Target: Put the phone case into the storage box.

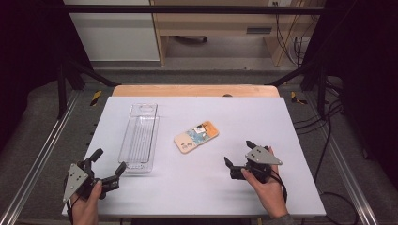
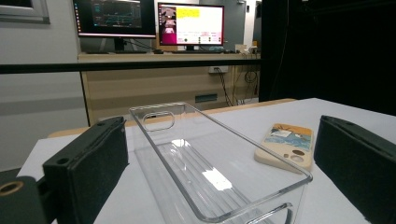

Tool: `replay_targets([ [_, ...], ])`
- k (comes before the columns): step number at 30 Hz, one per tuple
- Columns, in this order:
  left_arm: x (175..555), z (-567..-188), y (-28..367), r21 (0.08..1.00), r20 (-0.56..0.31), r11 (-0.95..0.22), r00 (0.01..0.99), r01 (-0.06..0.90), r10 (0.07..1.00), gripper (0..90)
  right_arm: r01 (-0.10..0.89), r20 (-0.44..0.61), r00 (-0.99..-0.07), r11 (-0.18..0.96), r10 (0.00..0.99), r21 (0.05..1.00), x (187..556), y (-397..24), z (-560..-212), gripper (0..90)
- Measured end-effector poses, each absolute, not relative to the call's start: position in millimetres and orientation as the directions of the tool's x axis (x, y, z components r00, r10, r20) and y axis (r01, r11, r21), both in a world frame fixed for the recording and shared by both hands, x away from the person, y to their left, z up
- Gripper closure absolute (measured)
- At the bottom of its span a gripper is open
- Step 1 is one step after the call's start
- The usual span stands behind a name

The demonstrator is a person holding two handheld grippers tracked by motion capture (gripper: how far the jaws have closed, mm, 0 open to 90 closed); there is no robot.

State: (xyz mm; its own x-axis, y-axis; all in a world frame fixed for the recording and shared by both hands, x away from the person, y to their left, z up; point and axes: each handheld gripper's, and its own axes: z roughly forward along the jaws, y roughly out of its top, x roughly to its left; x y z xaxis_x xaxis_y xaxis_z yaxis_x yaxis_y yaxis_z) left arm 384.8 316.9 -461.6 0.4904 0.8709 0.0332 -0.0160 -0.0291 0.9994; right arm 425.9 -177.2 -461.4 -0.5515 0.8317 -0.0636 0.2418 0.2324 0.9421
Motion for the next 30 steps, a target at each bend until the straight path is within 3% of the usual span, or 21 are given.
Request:
replay_targets([
  [19, 385.2, -462.0, 315.6, 0.999, 0.041, -0.034, 0.496, -0.023, 0.868, 2.7, 0.246, -0.102, -0.601, 0.304, 0.793, 0.92, 455.7, -144.6, -409.6, 4.2],
  [30, 385.8, -461.9, 316.5, 0.999, 0.042, -0.035, 0.493, -0.023, 0.869, 2.7, 0.297, -0.095, -0.631, 0.353, 0.77, 0.887, 482.0, -118.5, -406.7, 5.2],
])
